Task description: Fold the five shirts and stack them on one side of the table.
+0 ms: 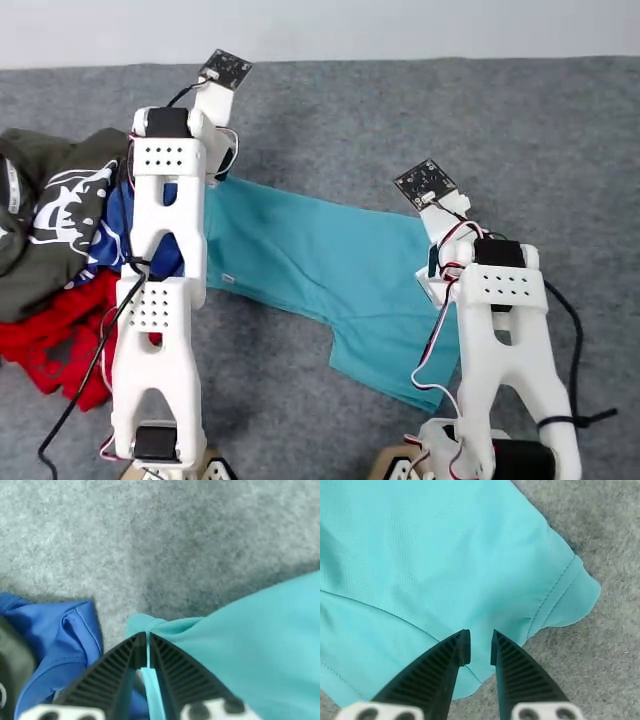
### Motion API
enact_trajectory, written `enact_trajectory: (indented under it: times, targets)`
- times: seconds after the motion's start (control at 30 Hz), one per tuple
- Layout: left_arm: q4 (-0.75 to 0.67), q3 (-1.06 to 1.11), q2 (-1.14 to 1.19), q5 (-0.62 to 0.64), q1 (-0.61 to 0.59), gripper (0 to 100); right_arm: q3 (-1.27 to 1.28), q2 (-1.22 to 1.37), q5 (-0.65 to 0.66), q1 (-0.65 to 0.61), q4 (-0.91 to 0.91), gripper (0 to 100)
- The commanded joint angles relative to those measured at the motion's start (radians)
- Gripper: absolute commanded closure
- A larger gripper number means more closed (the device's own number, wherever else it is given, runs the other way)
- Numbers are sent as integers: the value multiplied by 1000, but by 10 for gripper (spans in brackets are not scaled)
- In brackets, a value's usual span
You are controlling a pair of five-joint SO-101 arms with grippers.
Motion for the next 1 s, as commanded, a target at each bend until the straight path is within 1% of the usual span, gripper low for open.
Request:
enact_trajectory:
  times: [0.0, 0.23, 0.3, 0.43, 0.53, 0.73, 0.83, 0.97]
  targets:
    - [18, -47, -9, -17, 6, 981, -8, -27, -12, 12, -21, 919]
    - [14, -45, -8, -38, 6, 972, -8, -27, -12, 12, -21, 918]
    - [20, -45, -8, -64, 6, 925, -8, -27, -12, 12, -21, 916]
    - [55, -53, -20, -69, 0, 812, -8, -27, -12, 12, -2, 916]
    - [87, -67, -52, -68, 0, 778, -15, -38, -12, 5, 87, 916]
    - [87, -21, -216, -66, -9, 778, -64, -39, -3, 10, 338, 919]
    - [87, 85, -322, -66, -11, 778, -104, -39, 6, -15, 458, 920]
    - [86, 308, -485, -66, -12, 778, -118, -39, 106, -97, 555, 920]
